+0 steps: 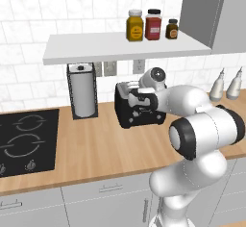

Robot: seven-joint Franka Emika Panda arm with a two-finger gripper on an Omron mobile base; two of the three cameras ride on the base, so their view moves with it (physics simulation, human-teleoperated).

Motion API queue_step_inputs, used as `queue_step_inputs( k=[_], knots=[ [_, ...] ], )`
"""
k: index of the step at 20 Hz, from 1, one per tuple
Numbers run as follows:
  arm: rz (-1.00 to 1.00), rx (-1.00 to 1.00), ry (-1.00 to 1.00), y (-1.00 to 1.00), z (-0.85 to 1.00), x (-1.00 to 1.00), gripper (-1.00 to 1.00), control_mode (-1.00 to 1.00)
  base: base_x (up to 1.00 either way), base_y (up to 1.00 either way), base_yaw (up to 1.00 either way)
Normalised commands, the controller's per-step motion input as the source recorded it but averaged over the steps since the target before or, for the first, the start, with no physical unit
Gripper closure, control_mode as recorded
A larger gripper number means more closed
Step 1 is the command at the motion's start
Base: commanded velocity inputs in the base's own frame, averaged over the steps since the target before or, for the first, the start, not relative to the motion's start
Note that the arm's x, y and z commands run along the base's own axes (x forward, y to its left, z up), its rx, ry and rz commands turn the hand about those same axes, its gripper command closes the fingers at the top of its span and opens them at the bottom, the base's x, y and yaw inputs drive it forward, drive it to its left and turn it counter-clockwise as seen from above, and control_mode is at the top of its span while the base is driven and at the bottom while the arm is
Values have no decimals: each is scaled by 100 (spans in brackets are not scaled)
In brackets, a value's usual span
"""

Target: Start the toaster. Once the lever pops up, take the bread to the plate on the dining counter.

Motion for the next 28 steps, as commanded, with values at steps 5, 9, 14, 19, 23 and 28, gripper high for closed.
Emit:
queue_step_inputs(
  k=[5,9,14,19,23,28],
  knots=[
    [0,0,0,0,-7,18,-100,-100,0,0,0],
    [0,0,4,0,0,2,-100,-100,0,0,0],
    [0,0,5,0,0,0,-100,-100,0,0,0],
    [0,0,6,1,0,0,-100,-100,0,0,0],
    [0,0,5,6,0,0,-100,-100,0,0,0],
    [0,0,1,3,0,0,-100,-100,0,0,0]
  ],
)
